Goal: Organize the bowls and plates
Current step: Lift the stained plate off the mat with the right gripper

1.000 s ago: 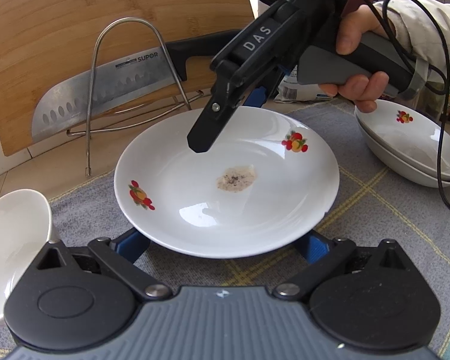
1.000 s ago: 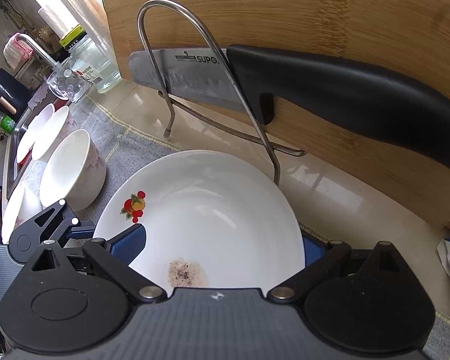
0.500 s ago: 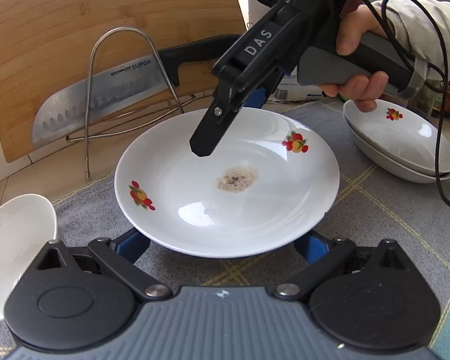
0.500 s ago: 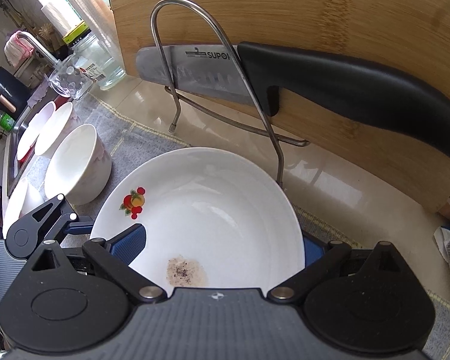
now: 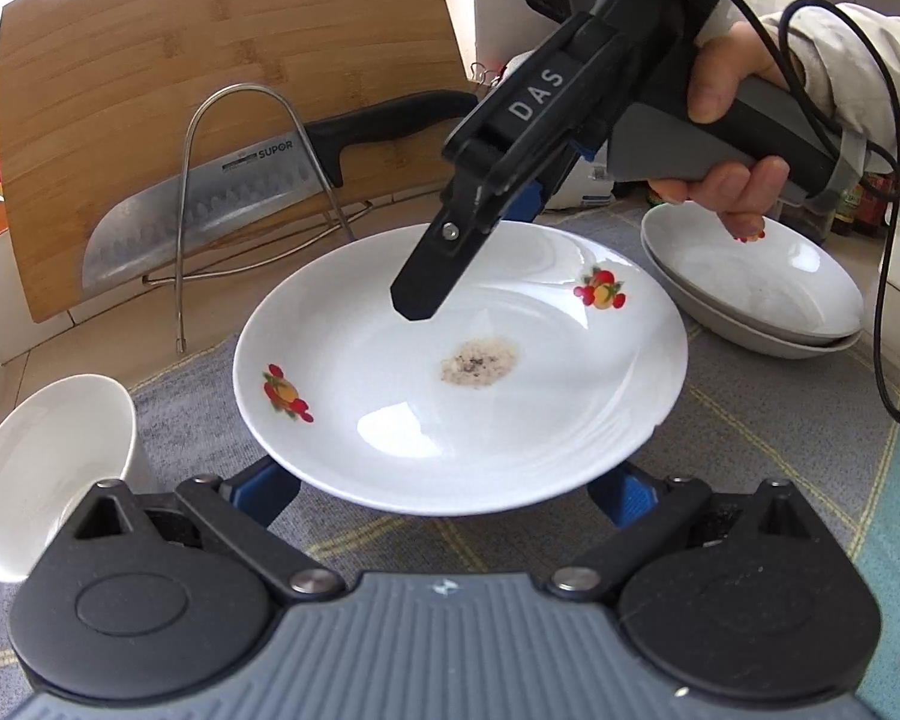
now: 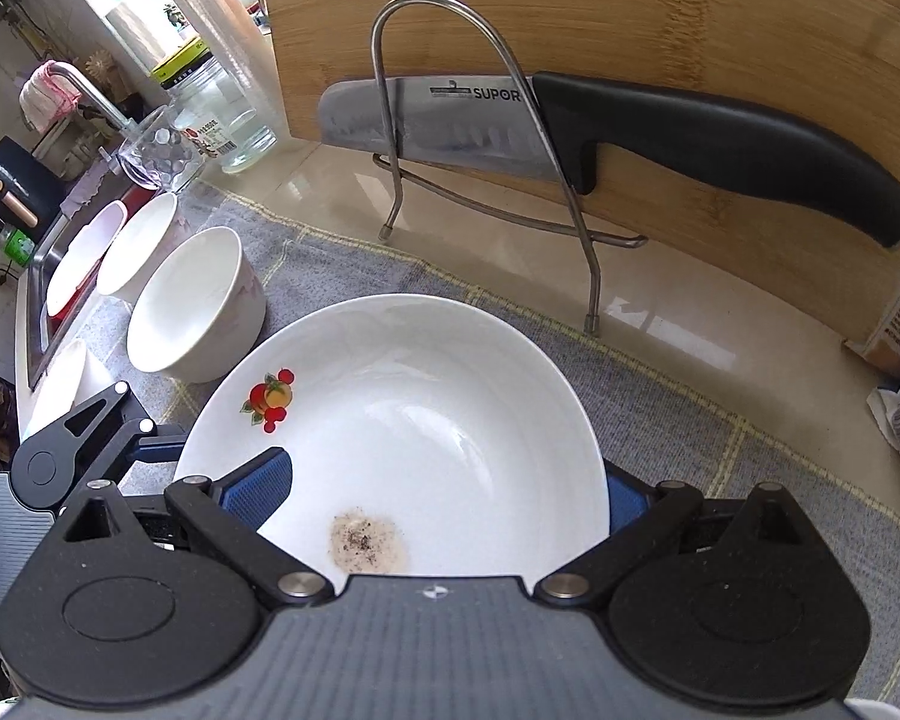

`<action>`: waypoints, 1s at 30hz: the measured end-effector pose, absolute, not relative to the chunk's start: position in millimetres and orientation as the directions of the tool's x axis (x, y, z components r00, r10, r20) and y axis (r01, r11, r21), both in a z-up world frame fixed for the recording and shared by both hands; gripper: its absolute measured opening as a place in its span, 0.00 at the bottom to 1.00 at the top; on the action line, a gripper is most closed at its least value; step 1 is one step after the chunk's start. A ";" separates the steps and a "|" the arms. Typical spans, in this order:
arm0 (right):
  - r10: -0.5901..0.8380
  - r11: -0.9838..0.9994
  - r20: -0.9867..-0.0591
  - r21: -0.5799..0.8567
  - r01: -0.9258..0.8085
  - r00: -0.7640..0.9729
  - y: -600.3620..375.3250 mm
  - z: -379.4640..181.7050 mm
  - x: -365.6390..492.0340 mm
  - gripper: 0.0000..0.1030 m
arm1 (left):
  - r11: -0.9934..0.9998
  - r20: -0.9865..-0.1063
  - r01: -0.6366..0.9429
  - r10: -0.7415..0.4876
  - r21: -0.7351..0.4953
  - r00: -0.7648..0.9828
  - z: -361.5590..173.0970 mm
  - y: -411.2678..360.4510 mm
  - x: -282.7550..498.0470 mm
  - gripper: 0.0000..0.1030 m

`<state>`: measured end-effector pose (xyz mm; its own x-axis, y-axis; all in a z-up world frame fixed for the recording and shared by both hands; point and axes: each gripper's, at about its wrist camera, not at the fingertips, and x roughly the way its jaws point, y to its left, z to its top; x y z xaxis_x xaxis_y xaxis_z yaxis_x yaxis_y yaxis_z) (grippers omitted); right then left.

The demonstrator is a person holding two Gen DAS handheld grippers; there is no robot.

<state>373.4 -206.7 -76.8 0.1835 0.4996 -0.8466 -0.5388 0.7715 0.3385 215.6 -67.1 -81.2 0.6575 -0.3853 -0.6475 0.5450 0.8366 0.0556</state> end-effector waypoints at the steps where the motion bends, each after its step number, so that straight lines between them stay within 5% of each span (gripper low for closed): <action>1: 0.501 0.772 -0.846 0.340 -0.538 0.184 -207.4 -75.4 369.9 1.00 | 0.835 -0.647 0.547 -0.385 0.058 0.658 -79.9 -67.5 212.9 0.98; 30: 0.523 0.791 -0.822 0.368 -0.488 0.227 -234.2 -47.0 267.1 1.00 | 0.786 -0.678 0.615 -0.419 0.061 0.604 -58.0 -85.6 128.3 0.98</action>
